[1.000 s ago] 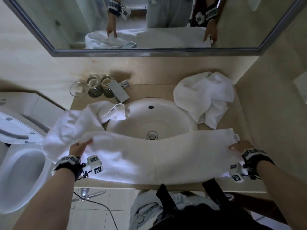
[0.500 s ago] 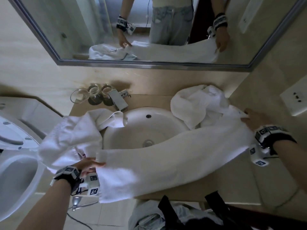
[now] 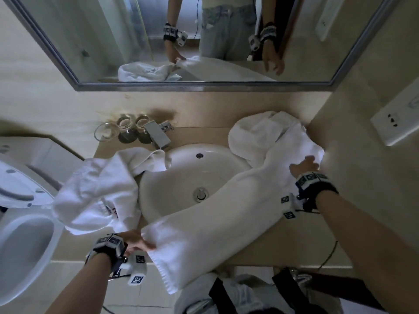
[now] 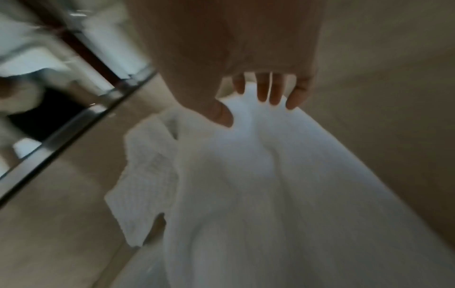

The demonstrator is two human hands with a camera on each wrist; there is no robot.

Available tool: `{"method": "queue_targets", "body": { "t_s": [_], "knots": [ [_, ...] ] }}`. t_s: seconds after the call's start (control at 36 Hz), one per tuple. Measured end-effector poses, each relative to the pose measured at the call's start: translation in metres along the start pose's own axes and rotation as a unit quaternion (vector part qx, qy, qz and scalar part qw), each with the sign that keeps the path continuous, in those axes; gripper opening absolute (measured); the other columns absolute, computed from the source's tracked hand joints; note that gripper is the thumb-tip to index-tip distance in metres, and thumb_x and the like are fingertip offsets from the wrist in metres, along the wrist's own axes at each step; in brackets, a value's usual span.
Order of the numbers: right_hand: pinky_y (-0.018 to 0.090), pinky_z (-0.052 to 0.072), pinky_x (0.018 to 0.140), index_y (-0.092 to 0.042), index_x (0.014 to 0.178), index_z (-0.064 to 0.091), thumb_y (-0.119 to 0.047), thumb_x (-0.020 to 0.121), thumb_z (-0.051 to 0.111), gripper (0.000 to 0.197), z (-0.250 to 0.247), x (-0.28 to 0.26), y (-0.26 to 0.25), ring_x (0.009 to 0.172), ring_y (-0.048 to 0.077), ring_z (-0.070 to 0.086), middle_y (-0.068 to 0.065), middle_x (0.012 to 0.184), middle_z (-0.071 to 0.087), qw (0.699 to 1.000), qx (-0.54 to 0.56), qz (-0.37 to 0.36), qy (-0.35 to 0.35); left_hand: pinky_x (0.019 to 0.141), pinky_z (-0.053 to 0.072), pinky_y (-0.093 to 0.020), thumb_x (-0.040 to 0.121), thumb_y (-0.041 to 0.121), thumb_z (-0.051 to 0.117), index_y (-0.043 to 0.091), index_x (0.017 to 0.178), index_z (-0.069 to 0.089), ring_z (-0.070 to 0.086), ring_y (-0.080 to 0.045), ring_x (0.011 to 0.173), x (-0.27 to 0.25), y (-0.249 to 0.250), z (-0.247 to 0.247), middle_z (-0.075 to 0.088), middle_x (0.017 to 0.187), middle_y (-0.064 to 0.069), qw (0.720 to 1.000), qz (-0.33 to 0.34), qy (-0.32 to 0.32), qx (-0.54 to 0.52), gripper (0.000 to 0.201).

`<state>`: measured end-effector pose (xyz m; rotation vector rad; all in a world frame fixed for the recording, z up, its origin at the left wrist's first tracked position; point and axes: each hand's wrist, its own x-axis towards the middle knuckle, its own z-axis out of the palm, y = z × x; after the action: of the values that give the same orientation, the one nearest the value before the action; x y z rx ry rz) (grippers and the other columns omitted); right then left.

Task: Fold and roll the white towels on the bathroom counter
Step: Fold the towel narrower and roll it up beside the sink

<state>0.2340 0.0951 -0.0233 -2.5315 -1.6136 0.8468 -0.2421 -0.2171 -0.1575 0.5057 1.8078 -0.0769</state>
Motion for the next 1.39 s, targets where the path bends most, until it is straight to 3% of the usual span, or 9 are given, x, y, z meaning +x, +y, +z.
{"method": "queue_targets", "body": {
  "t_s": [0.39, 0.69, 0.78, 0.86, 0.94, 1.03, 1.19, 1.31, 1.39],
  "knots": [
    [0.034, 0.052, 0.085, -0.032, 0.129, 0.048, -0.047, 0.067, 0.068, 0.066, 0.104, -0.139, 0.077, 0.101, 0.025, 0.060, 0.003, 0.122, 0.061, 0.988, 0.012, -0.009, -0.151, 0.060, 0.043, -0.024, 0.061, 0.029, 0.088, 0.015, 0.053, 0.053, 0.052, -0.018, 0.051, -0.048, 0.070, -0.011, 0.052, 0.042, 0.003, 0.976, 0.125, 0.175, -0.016, 0.038],
    [0.024, 0.038, 0.103, -0.018, 0.126, 0.056, -0.033, 0.086, 0.062, 0.043, 0.126, -0.296, 0.045, 0.129, 0.020, 0.046, 0.006, 0.138, 0.050, 0.989, 0.004, 0.023, -0.144, 0.048, 0.041, -0.017, 0.088, 0.023, 0.066, 0.012, 0.066, 0.051, 0.046, -0.011, 0.052, -0.084, 0.111, -0.012, 0.049, 0.064, -0.002, 0.971, 0.138, -0.049, 0.192, 0.029],
    [0.021, 0.045, 0.080, -0.018, 0.084, 0.060, -0.030, 0.092, 0.053, 0.016, 0.153, -0.320, 0.035, 0.106, 0.019, 0.058, 0.006, 0.105, 0.062, 0.971, 0.095, 0.116, -0.186, 0.056, 0.052, -0.024, 0.084, 0.011, 0.069, 0.007, 0.091, 0.059, 0.056, -0.019, 0.066, -0.090, 0.105, -0.009, 0.060, 0.082, -0.008, 0.973, 0.117, -0.119, 0.159, 0.012],
    [0.018, 0.042, 0.039, -0.022, 0.075, 0.041, -0.021, 0.097, 0.040, 0.022, 0.194, -0.328, 0.026, 0.069, 0.013, 0.062, 0.002, 0.086, 0.043, 0.938, 0.273, 0.163, -0.140, 0.083, 0.056, -0.042, 0.066, 0.006, 0.074, -0.004, 0.103, 0.062, 0.064, -0.034, 0.085, -0.094, 0.092, -0.005, 0.067, 0.101, -0.020, 0.973, 0.111, -0.170, 0.110, 0.040],
    [0.027, 0.050, 0.067, -0.004, 0.113, 0.050, -0.015, 0.102, 0.032, 0.024, 0.220, -0.355, 0.019, 0.087, 0.030, 0.052, 0.021, 0.119, 0.049, 0.828, 0.491, 0.254, -0.096, 0.076, 0.059, -0.037, 0.066, 0.008, 0.069, -0.005, 0.102, 0.065, 0.067, -0.032, 0.084, -0.102, 0.079, -0.003, 0.071, 0.100, -0.020, 0.965, 0.123, -0.222, 0.069, 0.039],
    [0.032, 0.047, 0.059, 0.009, 0.118, 0.054, -0.021, 0.100, 0.037, 0.039, 0.232, -0.374, 0.002, 0.075, 0.034, 0.050, 0.019, 0.080, 0.065, 0.701, 0.649, 0.273, -0.111, 0.064, 0.058, -0.030, 0.084, 0.002, 0.055, -0.001, 0.097, 0.066, 0.070, -0.026, 0.075, -0.110, 0.068, -0.002, 0.074, 0.087, -0.013, 0.959, 0.133, -0.252, 0.009, 0.017],
    [0.036, 0.058, 0.064, 0.005, 0.120, 0.057, -0.022, 0.087, 0.060, 0.043, 0.242, -0.383, 0.019, 0.076, 0.033, 0.070, 0.022, 0.094, 0.071, 0.648, 0.710, 0.249, -0.115, 0.069, 0.056, -0.034, 0.047, 0.011, 0.074, -0.001, 0.110, 0.061, 0.059, -0.033, 0.084, -0.094, 0.066, -0.005, 0.060, 0.102, -0.020, 0.957, 0.166, -0.234, -0.033, 0.065],
    [0.022, 0.054, 0.049, 0.000, 0.078, 0.075, -0.026, 0.089, 0.060, 0.032, 0.212, -0.387, 0.027, 0.054, 0.022, 0.069, 0.014, 0.068, 0.072, 0.701, 0.674, 0.212, -0.093, 0.040, 0.047, -0.018, 0.077, 0.004, 0.062, -0.003, 0.075, 0.059, 0.058, -0.015, 0.043, -0.125, 0.072, -0.002, 0.062, 0.058, -0.010, 0.953, 0.174, -0.243, -0.046, 0.008],
    [0.024, 0.053, 0.068, -0.007, 0.099, 0.072, -0.060, 0.039, 0.088, 0.082, 0.229, -0.375, 0.048, 0.072, 0.020, 0.068, 0.008, 0.092, 0.073, 0.803, 0.540, 0.199, -0.157, 0.045, 0.050, -0.022, 0.068, 0.004, 0.064, -0.003, 0.069, 0.061, 0.062, -0.018, 0.046, -0.127, 0.058, 0.004, 0.063, 0.059, -0.012, 0.954, 0.177, -0.242, 0.002, 0.007]
  ]
}}
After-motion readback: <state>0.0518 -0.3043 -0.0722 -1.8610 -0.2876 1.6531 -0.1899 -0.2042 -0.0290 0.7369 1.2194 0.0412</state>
